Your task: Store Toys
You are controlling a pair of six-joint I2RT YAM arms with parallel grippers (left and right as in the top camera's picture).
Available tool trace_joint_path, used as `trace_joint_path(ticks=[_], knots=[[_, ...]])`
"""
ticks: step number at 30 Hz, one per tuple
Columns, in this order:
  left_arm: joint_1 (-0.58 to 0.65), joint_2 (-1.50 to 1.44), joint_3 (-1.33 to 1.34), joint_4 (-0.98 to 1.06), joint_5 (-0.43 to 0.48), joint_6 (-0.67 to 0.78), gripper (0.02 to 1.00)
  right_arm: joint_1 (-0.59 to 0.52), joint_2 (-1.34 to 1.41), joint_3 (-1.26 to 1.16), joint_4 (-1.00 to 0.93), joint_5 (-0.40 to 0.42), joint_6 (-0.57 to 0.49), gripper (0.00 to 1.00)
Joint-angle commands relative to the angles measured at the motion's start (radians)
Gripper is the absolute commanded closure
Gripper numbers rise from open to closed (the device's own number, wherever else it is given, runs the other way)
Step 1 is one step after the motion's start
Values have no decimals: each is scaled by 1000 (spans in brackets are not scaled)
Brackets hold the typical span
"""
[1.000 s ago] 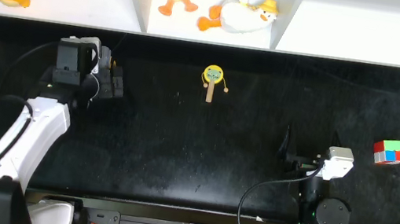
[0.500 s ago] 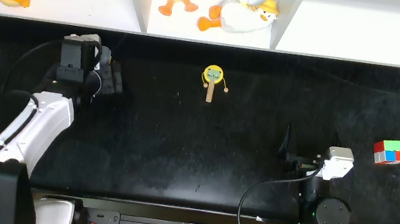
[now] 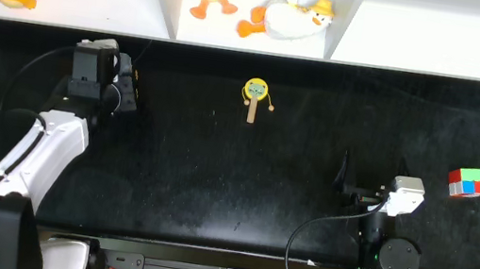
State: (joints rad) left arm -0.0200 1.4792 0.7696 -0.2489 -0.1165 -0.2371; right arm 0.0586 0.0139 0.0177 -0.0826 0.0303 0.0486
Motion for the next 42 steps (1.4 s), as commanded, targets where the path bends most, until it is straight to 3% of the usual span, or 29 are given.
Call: trace_joint_path(ticks=[1,14,42], knots=[[-1,-102,-4,0,-35,-3,673,-7,-10,-13,5,-5,-4,5],[-1,-304,2,-20,-34,-3,678,-7,-10,-13,5,-5,-4,5],[-2,-15,247,101,-31,0,693,-7,-10,-13,5,-5,-4,7]])
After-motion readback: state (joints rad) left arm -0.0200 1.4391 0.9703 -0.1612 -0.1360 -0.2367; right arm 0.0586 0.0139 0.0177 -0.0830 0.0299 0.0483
